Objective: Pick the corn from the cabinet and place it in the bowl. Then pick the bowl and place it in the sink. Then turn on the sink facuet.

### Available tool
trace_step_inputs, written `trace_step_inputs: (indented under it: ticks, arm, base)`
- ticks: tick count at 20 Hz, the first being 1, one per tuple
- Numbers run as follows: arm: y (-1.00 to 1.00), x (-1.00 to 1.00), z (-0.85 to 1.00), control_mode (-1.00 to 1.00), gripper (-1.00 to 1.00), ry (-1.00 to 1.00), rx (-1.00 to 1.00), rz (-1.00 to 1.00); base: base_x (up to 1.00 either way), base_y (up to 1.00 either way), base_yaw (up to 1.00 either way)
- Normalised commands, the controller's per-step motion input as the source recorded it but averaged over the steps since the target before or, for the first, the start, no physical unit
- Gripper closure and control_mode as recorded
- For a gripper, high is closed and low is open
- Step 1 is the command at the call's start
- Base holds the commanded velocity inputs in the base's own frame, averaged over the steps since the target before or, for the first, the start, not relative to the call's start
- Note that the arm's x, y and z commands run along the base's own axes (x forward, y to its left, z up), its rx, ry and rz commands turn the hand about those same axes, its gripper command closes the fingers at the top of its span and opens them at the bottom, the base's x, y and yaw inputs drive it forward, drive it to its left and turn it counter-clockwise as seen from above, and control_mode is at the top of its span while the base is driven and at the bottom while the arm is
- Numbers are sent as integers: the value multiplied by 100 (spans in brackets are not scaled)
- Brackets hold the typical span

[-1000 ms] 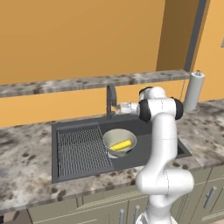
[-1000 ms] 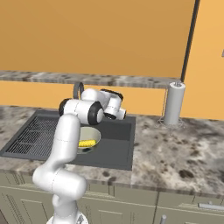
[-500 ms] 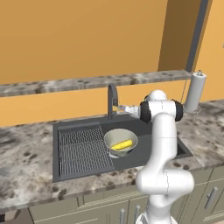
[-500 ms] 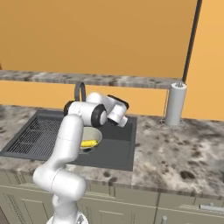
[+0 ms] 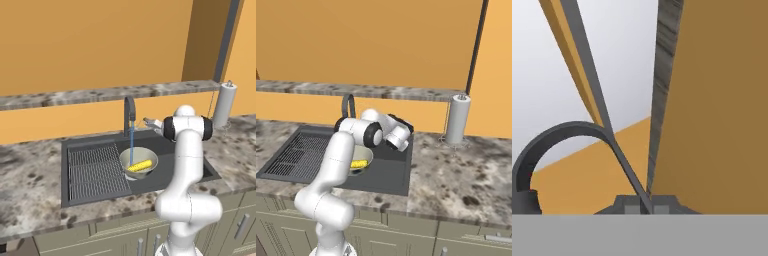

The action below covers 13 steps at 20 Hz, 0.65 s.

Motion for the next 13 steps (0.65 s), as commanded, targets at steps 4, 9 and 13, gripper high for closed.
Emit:
trace_step_inputs:
  ticks: [4,9,13]
  arm:
    - [-74,-13,-4,-100,100,1,11,0]
    - [-41,-13,-6,-100,100,0,5,0]
    - [-17,-14,0,-100,100,0,4,-1]
  base:
    - [0,0,0]
    - [0,0,0]
    - [0,0,0]
